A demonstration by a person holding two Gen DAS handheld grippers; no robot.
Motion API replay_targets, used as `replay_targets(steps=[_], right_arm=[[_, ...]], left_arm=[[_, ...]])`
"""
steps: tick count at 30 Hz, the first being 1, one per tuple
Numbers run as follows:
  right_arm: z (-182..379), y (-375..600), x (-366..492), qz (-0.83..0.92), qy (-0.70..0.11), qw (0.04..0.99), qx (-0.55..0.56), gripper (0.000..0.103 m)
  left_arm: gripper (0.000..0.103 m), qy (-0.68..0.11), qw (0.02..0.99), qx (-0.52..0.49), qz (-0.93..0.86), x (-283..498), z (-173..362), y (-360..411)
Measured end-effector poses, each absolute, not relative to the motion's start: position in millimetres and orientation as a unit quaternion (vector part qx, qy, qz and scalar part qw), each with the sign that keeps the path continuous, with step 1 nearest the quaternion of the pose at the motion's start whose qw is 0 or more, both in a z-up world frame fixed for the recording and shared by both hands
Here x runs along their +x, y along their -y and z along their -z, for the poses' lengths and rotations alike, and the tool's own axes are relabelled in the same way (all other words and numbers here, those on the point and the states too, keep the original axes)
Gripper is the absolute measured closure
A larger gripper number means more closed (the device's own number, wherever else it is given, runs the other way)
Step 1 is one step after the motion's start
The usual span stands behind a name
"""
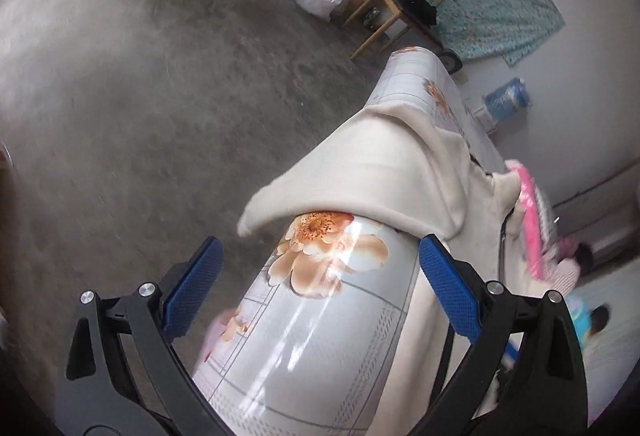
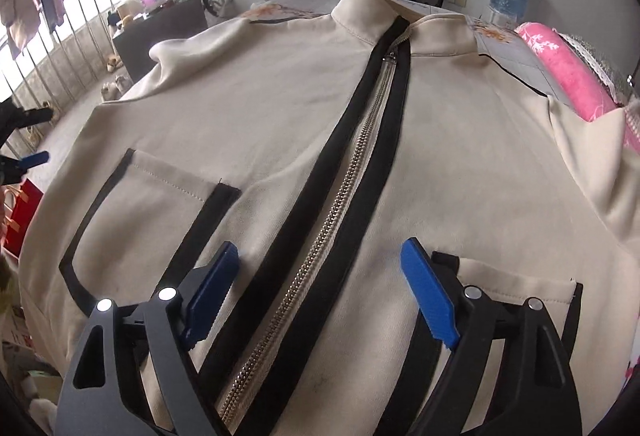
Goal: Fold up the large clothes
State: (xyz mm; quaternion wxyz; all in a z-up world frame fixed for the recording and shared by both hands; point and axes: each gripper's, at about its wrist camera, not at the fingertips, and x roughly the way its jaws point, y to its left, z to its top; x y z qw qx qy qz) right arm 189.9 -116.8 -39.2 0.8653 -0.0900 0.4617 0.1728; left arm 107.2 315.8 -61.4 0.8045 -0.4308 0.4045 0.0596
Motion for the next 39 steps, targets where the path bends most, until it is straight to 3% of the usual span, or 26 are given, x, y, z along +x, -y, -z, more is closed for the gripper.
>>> replay_targets(steps=[4,8,14,18,24,25,29,33,39], right_arm=[[40,118,190,-0.173,-0.466,0.863,-0.091,0.021],[40,117,191,-0.166,-0.473,0.86,-0.092,0.02],[40,114,197,-0.158,-0.484,0.856,-0.094,0.017],[40,114,199,-0.154,-0.488,0.854,-0.094,0.015],[40,114,198,-0.152,-0.486,0.856,-0.092,0.015],[40,114,198,-0.152,-0.485,0.856,-0.092,0.015],[40,114,198,-0.152,-0.484,0.856,-0.092,0.015],[40,114,197,-0.153,-0.481,0.858,-0.092,0.015],[40,117,192,-0.161,-0.468,0.864,-0.09,0.015]], left_arm=[[0.008,-0.388,0.695,-0.605,-0.006,125,133,-353],[0.008,-0.371,0.593,-0.714,0.036,146,195,-356],[0.008,-0.379,0.481,-0.787,0.074,174,269,-337],[0.01,-0.39,0.462,-0.792,0.081,188,298,-330],[0.061,-0.412,0.462,-0.782,0.07,202,304,-345],[0.073,-0.414,0.467,-0.779,0.066,203,303,-347],[0.096,-0.414,0.51,-0.753,0.038,203,288,-364],[0.1,-0.398,0.584,-0.708,-0.001,199,248,-393],[0.101,-0.346,0.778,-0.521,-0.061,200,91,-412]])
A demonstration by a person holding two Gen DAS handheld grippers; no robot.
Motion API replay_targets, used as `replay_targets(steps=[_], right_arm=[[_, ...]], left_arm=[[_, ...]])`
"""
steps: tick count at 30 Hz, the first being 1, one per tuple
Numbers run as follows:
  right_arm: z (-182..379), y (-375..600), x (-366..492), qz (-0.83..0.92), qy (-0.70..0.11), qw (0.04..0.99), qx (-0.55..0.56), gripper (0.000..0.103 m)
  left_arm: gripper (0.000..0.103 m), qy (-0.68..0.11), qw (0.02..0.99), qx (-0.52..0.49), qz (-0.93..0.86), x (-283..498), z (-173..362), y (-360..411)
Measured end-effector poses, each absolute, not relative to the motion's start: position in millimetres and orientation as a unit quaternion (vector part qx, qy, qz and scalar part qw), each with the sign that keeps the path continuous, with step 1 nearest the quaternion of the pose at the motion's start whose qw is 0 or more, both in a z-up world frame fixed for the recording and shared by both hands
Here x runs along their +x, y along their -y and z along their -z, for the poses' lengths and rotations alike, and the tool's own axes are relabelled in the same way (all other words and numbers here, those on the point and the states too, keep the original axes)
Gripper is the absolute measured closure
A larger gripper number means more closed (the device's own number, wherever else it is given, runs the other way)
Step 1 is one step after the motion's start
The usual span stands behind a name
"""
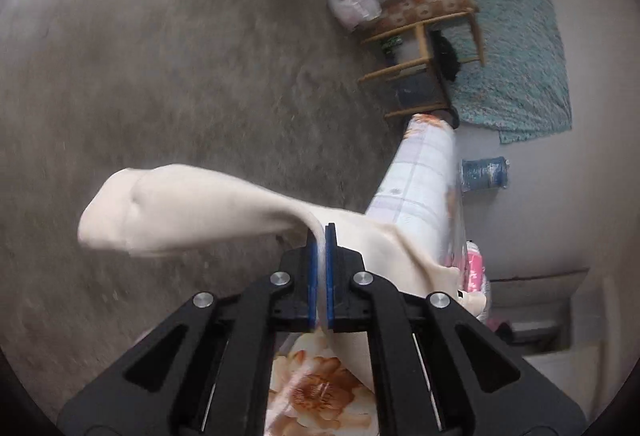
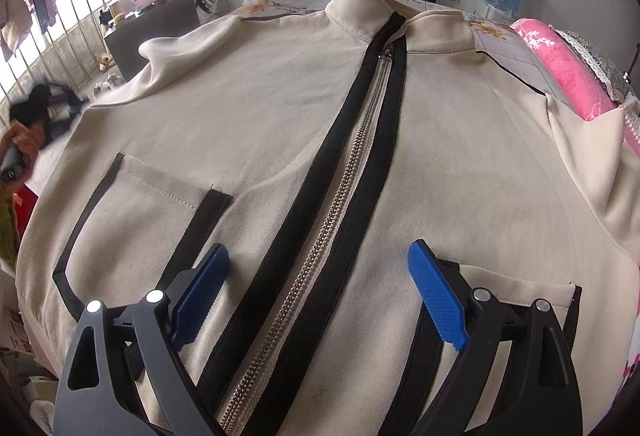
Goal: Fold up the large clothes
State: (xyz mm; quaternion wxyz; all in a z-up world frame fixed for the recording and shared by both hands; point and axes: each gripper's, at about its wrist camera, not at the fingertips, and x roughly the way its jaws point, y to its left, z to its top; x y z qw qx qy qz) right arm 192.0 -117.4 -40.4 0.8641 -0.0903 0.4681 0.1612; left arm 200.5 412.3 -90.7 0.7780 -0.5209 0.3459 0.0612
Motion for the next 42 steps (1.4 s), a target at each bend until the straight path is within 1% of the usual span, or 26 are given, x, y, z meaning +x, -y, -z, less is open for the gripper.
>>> replay_targets(steps=[2,3,6,7,9,10,11,12,13,14,15,17,19,24,25,28,30,32,34,35,37,38,39,40,42], right_arm=[[40,120,191,-0.161,-0.466,0.866,-0.088,0.015],[39,122,189,-0.16,-0.466,0.866,-0.084,0.015],[35,133,184,-0.163,-0.464,0.869,-0.058,0.015],[32,138,182,-0.16,-0.463,0.87,-0.051,0.015],[26,149,175,-0.148,-0.456,0.876,-0.045,0.015],[23,156,172,-0.143,-0.453,0.879,-0.04,0.015],[19,164,168,-0.137,-0.45,0.882,-0.033,0.015],[16,171,165,-0.133,-0.448,0.884,-0.027,0.015],[13,180,161,-0.127,-0.446,0.886,-0.019,0.015],[10,188,157,-0.121,-0.445,0.887,-0.015,0.015],[8,197,153,-0.113,-0.444,0.889,-0.011,0.015],[4,213,144,-0.1,-0.444,0.89,-0.005,0.015],[3,229,138,-0.092,-0.449,0.889,0.002,0.015],[-3,255,140,-0.091,-0.452,0.887,0.033,0.015],[-5,258,145,-0.096,-0.449,0.887,0.045,0.015],[-15,262,161,-0.111,-0.443,0.886,0.085,0.015],[-21,264,173,-0.118,-0.436,0.885,0.109,0.015],[-22,264,186,-0.121,-0.436,0.882,0.129,0.02],[-18,264,204,-0.116,-0.448,0.875,0.146,0.03],[-16,265,213,-0.114,-0.454,0.871,0.149,0.032],[-8,266,235,-0.107,-0.468,0.864,0.153,0.04],[-5,266,244,-0.1,-0.474,0.862,0.15,0.042],[0,266,255,-0.09,-0.481,0.86,0.143,0.046],[5,266,265,-0.082,-0.487,0.859,0.136,0.048],[17,264,282,-0.07,-0.505,0.852,0.118,0.048]], left_arm=[[0.101,-0.312,0.857,-0.407,-0.061,198,13,-381],[0.101,-0.293,0.893,-0.337,-0.056,196,-25,-354],[0.101,-0.256,0.957,-0.139,-0.009,182,-101,-250],[0.1,-0.249,0.966,-0.074,0.015,175,-116,-207],[0.099,-0.254,0.965,0.008,0.07,163,-120,-138],[0.095,-0.265,0.959,0.027,0.098,158,-114,-113],[0.095,-0.284,0.95,0.038,0.127,153,-103,-89],[0.09,-0.308,0.938,0.043,0.152,151,-89,-70],[0.074,-0.339,0.925,0.046,0.167,150,-69,-53],[0.066,-0.369,0.913,0.049,0.167,150,-47,-41],[0.06,-0.39,0.905,0.045,0.164,147,-28,-37],[0.061,-0.429,0.886,0.005,0.177,140,3,-37],[0.06,-0.439,0.879,-0.035,0.183,128,18,-50],[0.059,-0.433,0.887,-0.08,0.136,112,32,-95],[0.059,-0.433,0.889,-0.083,0.124,115,36,-90],[0.059,-0.436,0.894,-0.081,0.068,122,39,-109],[0.059,-0.437,0.892,-0.101,0.055,133,44,-115],[0.059,-0.427,0.894,-0.119,0.06,133,46,-124],[0.059,-0.42,0.897,-0.123,0.056,133,47,-130],[0.059,-0.417,0.899,-0.124,0.055,134,46,-131],[0.059,-0.41,0.901,-0.128,0.056,135,47,-133],[0.059,-0.407,0.902,-0.13,0.058,135,48,-134],[0.06,-0.404,0.904,-0.132,0.059,135,48,-135],[0.06,-0.401,0.905,-0.132,0.06,137,49,-133],[0.06,-0.398,0.906,-0.133,0.061,136,49,-134]])
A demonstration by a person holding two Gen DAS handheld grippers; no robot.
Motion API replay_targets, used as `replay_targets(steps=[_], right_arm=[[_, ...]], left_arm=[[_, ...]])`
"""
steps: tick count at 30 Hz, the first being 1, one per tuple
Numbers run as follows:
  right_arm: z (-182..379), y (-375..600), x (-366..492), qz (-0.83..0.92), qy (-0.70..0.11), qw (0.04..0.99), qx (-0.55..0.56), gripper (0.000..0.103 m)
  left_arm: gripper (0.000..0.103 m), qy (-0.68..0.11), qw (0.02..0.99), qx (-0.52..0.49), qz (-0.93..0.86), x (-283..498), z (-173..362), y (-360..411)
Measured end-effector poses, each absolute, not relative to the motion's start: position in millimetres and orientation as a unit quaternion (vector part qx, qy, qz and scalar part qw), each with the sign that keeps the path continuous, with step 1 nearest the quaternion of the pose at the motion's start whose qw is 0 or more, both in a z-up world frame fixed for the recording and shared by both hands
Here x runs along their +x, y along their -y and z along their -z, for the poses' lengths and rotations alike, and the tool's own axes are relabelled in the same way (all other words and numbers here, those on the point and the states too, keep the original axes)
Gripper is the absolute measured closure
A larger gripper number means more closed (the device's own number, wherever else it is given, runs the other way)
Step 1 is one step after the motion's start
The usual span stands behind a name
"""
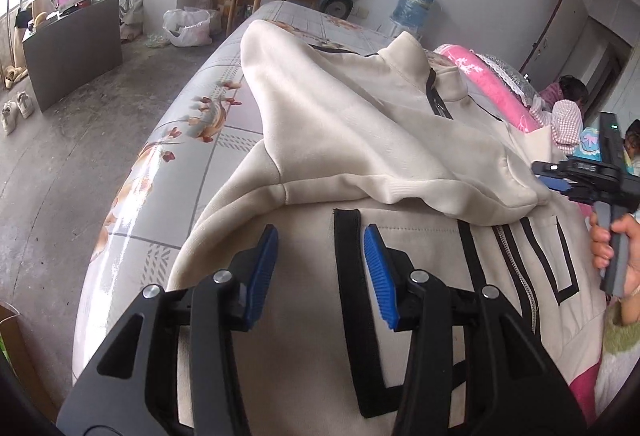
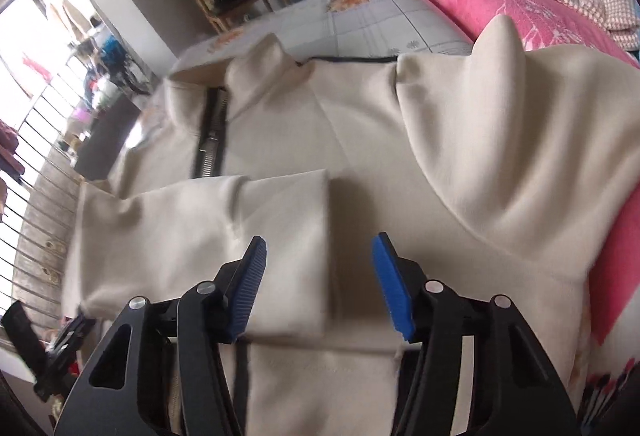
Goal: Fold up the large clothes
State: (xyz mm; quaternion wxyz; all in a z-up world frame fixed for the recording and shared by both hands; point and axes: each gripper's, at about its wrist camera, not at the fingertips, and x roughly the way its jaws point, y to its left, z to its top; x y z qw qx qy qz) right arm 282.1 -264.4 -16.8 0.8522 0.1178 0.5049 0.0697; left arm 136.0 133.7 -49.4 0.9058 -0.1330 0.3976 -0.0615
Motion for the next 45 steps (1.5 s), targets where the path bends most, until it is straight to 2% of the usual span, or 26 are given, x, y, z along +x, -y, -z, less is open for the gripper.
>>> replay_targets(steps=[2,3,5,6,8,10,13,17,26,28,35,38,40,42,45], right_arm=[[29,264,294,-0.069,-0.526,0.841,0.111,0.05],[28,263,295,-0.069,-0.52,0.845,0.106,0.054],[29,258,296,-0.083,-0.526,0.841,0.102,0.074],[30,256,296,-0.09,-0.528,0.838,0.103,0.089],[31,250,297,-0.085,-0.53,0.84,0.082,0.096],[24,244,296,-0.084,-0.517,0.849,0.062,0.098],[-7,246,290,-0.084,-0.468,0.878,0.057,0.098],[-40,268,285,-0.056,-0.409,0.907,0.085,0.098],[-1,295,294,-0.085,-0.44,0.878,0.167,0.098],[0,297,299,-0.088,-0.442,0.878,0.161,0.098],[-4,315,298,-0.062,-0.442,0.887,0.123,0.095],[-7,317,287,-0.075,-0.433,0.89,0.124,0.088],[-6,308,281,-0.098,-0.438,0.888,0.105,0.074],[-1,293,275,-0.121,-0.445,0.885,0.068,0.065],[15,263,268,-0.117,-0.455,0.882,-0.027,0.063]], left_arm=[[0.06,-0.397,0.906,-0.134,0.062,139,50,-133],[0.06,-0.397,0.906,-0.134,0.062,139,50,-133],[0.06,-0.395,0.906,-0.139,0.062,139,50,-133],[0.06,-0.394,0.906,-0.141,0.062,139,50,-134],[0.06,-0.392,0.907,-0.143,0.06,139,50,-134],[0.061,-0.391,0.907,-0.145,0.059,140,50,-135],[0.067,-0.392,0.907,-0.146,0.056,140,51,-137],[0.07,-0.393,0.905,-0.154,0.056,140,51,-140],[0.075,-0.4,0.901,-0.162,0.049,143,51,-143],[0.079,-0.403,0.9,-0.159,0.044,144,51,-143],[0.079,-0.41,0.899,-0.154,0.024,147,49,-142],[0.079,-0.412,0.898,-0.154,0.019,148,49,-141],[0.079,-0.414,0.897,-0.153,0.017,148,49,-141],[0.078,-0.418,0.895,-0.153,0.017,147,47,-141],[0.07,-0.424,0.892,-0.158,0.011,143,43,-143]])
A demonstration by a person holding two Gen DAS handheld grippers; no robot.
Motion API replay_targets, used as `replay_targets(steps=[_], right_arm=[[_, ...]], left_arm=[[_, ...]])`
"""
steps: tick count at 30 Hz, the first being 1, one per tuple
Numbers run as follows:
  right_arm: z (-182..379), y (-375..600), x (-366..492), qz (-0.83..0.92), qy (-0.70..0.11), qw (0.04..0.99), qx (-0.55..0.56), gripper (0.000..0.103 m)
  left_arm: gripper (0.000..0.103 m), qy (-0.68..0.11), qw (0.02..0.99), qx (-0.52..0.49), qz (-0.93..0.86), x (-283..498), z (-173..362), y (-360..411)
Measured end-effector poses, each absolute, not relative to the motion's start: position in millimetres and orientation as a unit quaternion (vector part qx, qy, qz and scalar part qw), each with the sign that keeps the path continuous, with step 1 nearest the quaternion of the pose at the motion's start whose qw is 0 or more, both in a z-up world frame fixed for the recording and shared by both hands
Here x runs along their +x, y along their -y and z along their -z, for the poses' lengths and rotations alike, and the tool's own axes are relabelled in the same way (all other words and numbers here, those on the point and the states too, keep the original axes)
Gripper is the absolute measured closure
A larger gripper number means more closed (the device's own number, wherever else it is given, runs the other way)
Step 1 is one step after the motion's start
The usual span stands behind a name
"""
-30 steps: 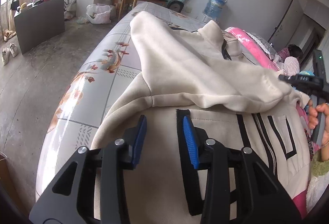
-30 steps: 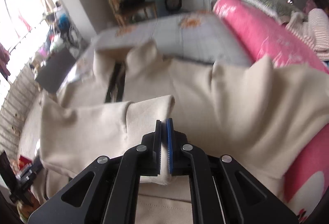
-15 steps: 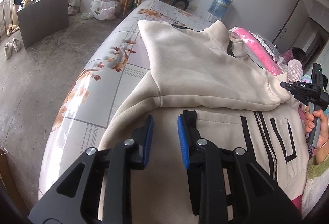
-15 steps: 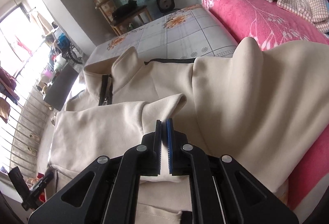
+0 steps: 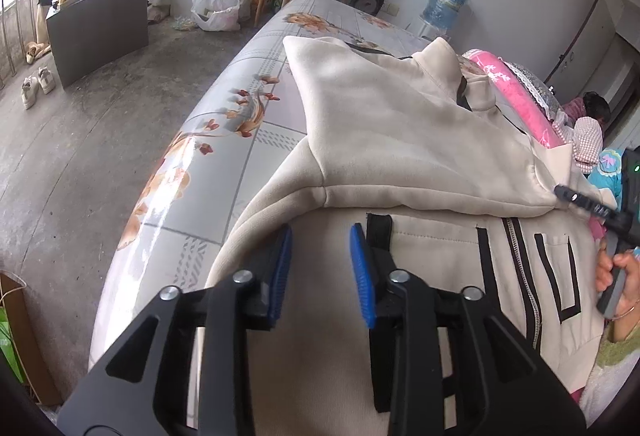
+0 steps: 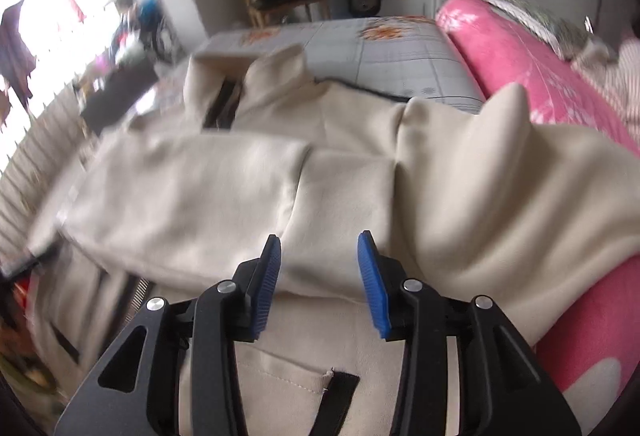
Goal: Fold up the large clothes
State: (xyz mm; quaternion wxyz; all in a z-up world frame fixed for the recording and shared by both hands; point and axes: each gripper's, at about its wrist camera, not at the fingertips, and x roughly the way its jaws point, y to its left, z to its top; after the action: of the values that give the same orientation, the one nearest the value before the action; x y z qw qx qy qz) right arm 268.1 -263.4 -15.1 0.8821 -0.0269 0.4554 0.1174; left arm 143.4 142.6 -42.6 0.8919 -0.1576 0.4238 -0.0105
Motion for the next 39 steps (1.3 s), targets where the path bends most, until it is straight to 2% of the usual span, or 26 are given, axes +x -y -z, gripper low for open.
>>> replay_targets(steps=[2,8,11,13,16,18,21,29,31,39], right_arm=[[27,257,268,-0.1,-0.462,0.879,-0.06,0.063],[17,275,264,-0.077,-0.462,0.883,-0.02,0.061],[4,279,249,-0.091,-0.447,0.89,-0.007,0.057],[-2,281,240,-0.097,-0.441,0.892,0.002,0.042],[-11,290,224,-0.098,-0.435,0.895,0.009,0.041],[-18,303,214,-0.095,-0.43,0.897,0.023,0.04],[-31,334,202,-0.071,-0.42,0.903,0.052,0.033],[-57,451,190,0.03,-0.411,0.897,0.158,0.033],[-60,488,188,0.072,-0.402,0.894,0.184,0.033],[-43,603,197,0.187,-0.36,0.861,0.305,0.034]], left_arm=[[0.069,-0.423,0.893,-0.155,-0.001,134,34,-146],[0.059,-0.386,0.914,-0.123,-0.031,105,-22,-157],[0.049,-0.371,0.922,-0.106,-0.034,111,-50,-153],[0.042,-0.368,0.923,-0.106,-0.026,123,-62,-146],[0.033,-0.372,0.922,-0.107,-0.005,151,-69,-123],[0.028,-0.382,0.919,-0.095,0.015,174,-65,-102],[0.026,-0.395,0.916,-0.065,0.032,209,-45,-64],[0.024,-0.461,0.886,-0.033,0.029,271,40,-18],[0.018,-0.441,0.897,-0.02,0.026,266,46,-15],[0.016,-0.437,0.898,-0.029,0.035,265,49,-19]])
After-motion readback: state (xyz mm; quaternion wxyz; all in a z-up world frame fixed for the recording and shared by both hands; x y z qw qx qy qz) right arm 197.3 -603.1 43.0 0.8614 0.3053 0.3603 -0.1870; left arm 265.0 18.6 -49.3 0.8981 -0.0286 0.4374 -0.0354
